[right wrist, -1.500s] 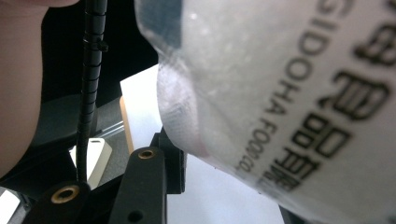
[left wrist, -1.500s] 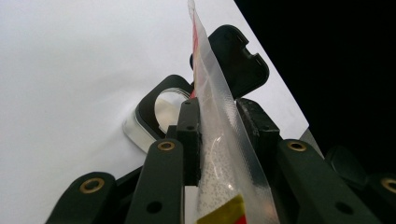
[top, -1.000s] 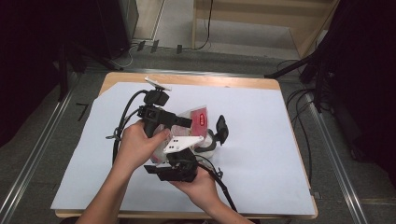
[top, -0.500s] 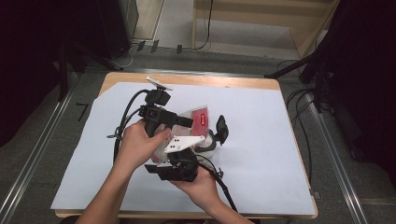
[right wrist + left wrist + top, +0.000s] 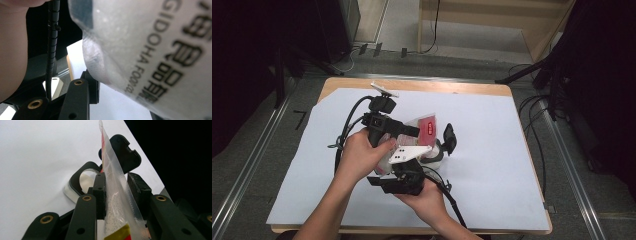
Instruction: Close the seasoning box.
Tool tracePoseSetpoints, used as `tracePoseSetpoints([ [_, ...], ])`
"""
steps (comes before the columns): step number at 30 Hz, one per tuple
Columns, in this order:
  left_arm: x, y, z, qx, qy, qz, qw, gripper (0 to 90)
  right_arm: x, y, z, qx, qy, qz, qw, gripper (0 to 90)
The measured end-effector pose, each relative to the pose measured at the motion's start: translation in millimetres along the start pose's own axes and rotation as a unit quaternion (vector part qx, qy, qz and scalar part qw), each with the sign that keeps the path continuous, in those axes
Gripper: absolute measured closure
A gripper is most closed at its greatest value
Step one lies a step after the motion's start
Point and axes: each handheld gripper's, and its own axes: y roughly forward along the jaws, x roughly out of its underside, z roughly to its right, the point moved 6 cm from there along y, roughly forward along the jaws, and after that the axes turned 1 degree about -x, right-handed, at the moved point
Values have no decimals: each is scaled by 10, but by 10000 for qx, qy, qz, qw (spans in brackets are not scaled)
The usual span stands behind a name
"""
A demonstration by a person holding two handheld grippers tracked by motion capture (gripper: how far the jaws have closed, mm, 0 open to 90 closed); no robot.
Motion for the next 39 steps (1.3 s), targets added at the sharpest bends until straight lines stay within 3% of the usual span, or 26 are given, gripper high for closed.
tracePoseSetpoints([
  [14, -13, -1, -22, 41, -14, -61, 10000, 706, -9, -7, -9, -34, 24, -11, 10000, 634],
  [21, -26, -19, -50, 178, -160, -61, 9997, 694, -28, -12, -12, -15, -48, -47, 10000, 637],
  [32, -78, 10, -45, 43, -101, -200, 9997, 691, -57, -5, 14, -49, 129, -11, 9999, 634],
  [39, -98, 12, -52, 8, -87, -211, 9997, 692, -79, 13, 41, -12, 112, -22, 9999, 634],
])
